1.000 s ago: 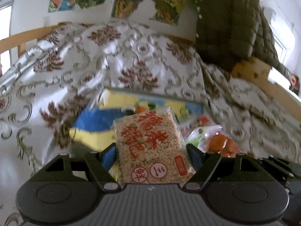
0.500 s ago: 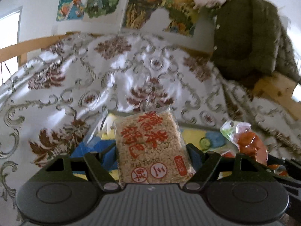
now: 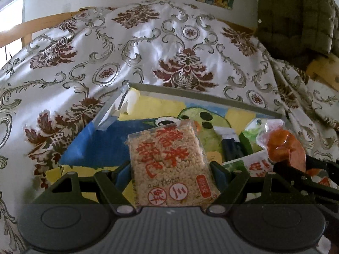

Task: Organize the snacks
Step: 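Carry the rice-cracker packet in the left tool while the right tool carries the orange bag over the tray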

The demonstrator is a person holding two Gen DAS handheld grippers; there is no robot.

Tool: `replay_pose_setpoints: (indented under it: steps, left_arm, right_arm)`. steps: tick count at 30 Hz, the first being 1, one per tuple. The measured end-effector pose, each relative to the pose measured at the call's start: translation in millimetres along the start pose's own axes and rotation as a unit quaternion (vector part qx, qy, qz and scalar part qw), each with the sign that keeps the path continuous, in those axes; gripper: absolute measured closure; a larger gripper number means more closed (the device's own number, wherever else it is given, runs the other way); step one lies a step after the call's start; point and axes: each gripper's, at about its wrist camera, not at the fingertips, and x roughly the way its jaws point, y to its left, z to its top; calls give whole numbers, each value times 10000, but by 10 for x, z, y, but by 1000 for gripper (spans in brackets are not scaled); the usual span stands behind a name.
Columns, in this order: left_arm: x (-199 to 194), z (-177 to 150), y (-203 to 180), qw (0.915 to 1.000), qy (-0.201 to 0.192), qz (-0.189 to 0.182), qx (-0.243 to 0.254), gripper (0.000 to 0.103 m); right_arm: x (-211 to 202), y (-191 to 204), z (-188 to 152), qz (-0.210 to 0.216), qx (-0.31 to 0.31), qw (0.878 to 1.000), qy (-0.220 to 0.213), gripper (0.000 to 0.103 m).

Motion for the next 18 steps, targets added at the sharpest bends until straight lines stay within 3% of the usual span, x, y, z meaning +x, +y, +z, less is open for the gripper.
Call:
replay_pose_setpoints:
  steps: [13,18]
  left_arm:
    - [61,-9,37,9993,223,-44,-287,21]
    - [15,-11,49,9993,208,-77,-306,20]
  right_arm:
    - [20,41,-35,10,-76,9999,68,58]
    - [-18,19,-31,11,67,10000,37,53]
